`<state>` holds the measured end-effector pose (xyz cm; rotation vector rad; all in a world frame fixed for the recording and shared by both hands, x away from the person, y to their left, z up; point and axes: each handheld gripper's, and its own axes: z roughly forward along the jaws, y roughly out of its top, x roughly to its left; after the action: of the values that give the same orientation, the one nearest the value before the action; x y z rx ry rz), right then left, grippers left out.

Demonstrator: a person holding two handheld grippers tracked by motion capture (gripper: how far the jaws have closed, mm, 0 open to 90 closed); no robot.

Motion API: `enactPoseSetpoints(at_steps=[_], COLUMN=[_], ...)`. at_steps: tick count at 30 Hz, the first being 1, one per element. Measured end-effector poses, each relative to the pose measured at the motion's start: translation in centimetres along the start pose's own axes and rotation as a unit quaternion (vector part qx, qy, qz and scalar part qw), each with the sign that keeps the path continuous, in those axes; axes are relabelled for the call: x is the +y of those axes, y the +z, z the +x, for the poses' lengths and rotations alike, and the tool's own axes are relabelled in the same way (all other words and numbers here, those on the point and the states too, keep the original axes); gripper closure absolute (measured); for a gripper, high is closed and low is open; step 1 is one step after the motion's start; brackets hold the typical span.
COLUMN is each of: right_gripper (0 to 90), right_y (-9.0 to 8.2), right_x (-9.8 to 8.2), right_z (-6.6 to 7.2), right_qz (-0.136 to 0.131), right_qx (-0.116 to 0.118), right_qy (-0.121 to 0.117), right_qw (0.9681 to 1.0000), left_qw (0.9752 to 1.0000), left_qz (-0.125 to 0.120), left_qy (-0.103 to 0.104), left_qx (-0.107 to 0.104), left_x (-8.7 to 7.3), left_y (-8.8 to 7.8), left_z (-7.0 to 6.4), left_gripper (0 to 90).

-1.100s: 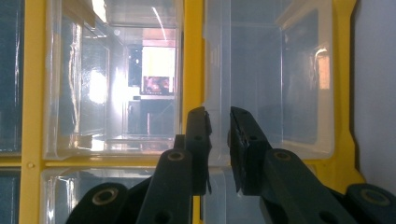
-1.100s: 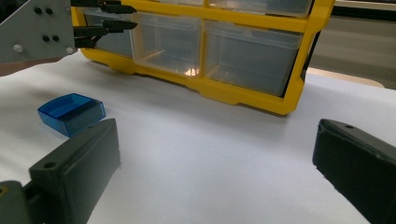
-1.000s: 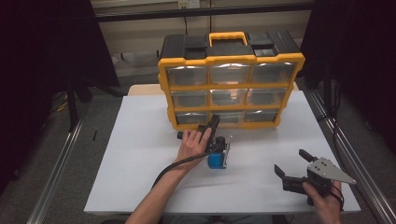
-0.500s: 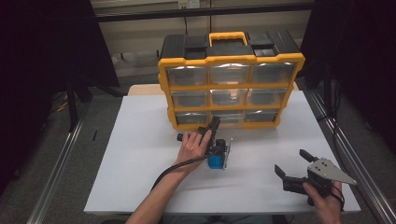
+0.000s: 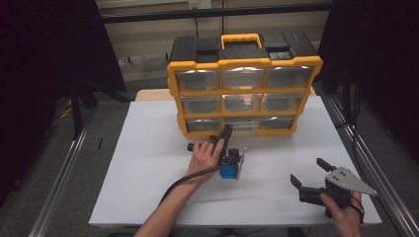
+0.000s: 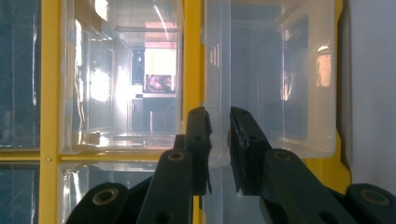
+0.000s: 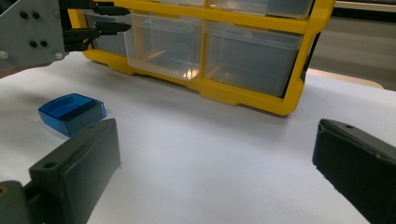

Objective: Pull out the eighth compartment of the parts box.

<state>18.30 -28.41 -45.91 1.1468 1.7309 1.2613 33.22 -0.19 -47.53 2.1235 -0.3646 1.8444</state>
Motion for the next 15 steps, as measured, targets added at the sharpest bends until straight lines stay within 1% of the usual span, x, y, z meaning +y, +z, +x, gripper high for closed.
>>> enactPoseSetpoints(at_steps=[1, 2, 3, 4, 5, 6, 7, 8, 9, 10, 11, 12, 13, 14, 15], right_gripper=[0.7, 0.7, 0.7, 0.7, 0.7, 0.7, 0.7, 0.7, 0.7, 0.7, 0.7, 0.7, 0.7, 0.7, 0.7], right_y=[0.0, 0.0, 0.0, 0.0, 0.0, 0.0, 0.0, 0.0, 0.0, 0.0, 0.0, 0.0, 0.0, 0.0, 0.0], right_x=[0.0, 0.0, 0.0, 0.0, 0.0, 0.0, 0.0, 0.0, 0.0, 0.0, 0.0, 0.0, 0.0, 0.0, 0.0], right_z=[0.0, 0.0, 0.0, 0.0, 0.0, 0.0, 0.0, 0.0, 0.0, 0.0, 0.0, 0.0, 0.0, 0.0, 0.0], right_qz=[0.000, 0.000, 0.000, 0.000, 0.000, -0.001, -0.001, 0.000, 0.000, 0.000, 0.000, 0.000, 0.000, 0.000, 0.000], right_qx=[0.000, 0.000, 0.000, -0.001, -0.001, -0.003, -0.003, -0.004, -0.004, -0.003, -0.002, -0.001, -0.001, 0.000, 0.000], right_qy=[0.000, 0.000, 0.000, 0.001, 0.001, 0.001, 0.001, 0.001, 0.001, 0.002, 0.001, 0.000, 0.001, 0.000, 0.000], right_qw=[1.0000, 1.0000, 1.0000, 1.0000, 1.0000, 1.0000, 1.0000, 1.0000, 1.0000, 1.0000, 1.0000, 1.0000, 1.0000, 1.0000, 1.0000], left_qw=[0.9998, 0.9998, 0.9998, 0.9998, 1.0000, 0.9998, 0.9998, 0.9999, 0.9997, 0.9999, 0.9998, 0.9997, 0.9999, 1.0000, 0.9999], left_qz=[-0.016, -0.016, -0.018, -0.013, 0.004, 0.005, 0.002, 0.003, 0.009, 0.006, 0.000, 0.005, 0.006, -0.004, 0.006], left_qy=[0.001, 0.005, -0.002, 0.004, 0.002, 0.017, 0.020, 0.015, 0.022, 0.010, 0.017, 0.022, 0.009, 0.004, 0.013], left_qx=[0.010, 0.013, 0.011, 0.011, 0.001, 0.008, 0.006, 0.005, 0.002, 0.003, 0.007, 0.003, 0.001, 0.002, 0.001], left_x=[-0.2, -0.2, -0.1, -0.1, 0.0, 0.1, 0.1, 0.1, 0.2, 0.2, 0.1, 0.2, 0.2, 0.1, 0.2], left_y=[0.2, 0.2, 0.2, 0.1, -0.1, -0.3, -0.3, -0.4, -0.6, -0.6, -0.7, -0.8, -0.9, -0.9, -1.1], left_z=[0.0, 0.0, -0.1, 0.0, 0.0, 0.2, 0.2, 0.1, 0.3, 0.1, 0.1, 0.2, 0.0, -0.1, 0.0], left_gripper=[79.1, 79.1, 79.1, 79.1, 79.1, 79.1, 79.1, 79.2, 79.1, 79.1, 79.1, 79.2, 79.2, 79.1, 79.2])
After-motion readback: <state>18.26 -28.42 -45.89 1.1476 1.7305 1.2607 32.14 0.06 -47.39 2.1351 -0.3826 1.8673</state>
